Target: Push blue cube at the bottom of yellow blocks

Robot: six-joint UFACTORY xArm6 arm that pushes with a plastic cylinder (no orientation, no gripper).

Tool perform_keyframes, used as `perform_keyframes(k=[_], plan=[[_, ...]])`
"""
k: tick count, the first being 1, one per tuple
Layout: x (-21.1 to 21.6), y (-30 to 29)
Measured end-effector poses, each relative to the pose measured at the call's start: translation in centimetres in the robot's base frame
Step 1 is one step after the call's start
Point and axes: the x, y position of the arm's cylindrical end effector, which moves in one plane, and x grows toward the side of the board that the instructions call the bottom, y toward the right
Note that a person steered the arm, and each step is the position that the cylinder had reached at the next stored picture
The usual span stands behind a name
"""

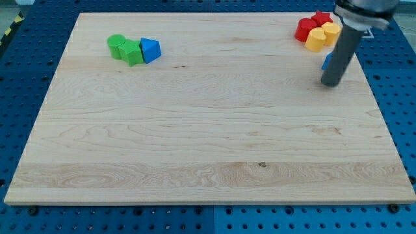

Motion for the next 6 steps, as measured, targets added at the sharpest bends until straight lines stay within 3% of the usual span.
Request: perform_keyframes(k=[4, 6], plan=[[-4.4, 4.9], [-2.6, 3.2]])
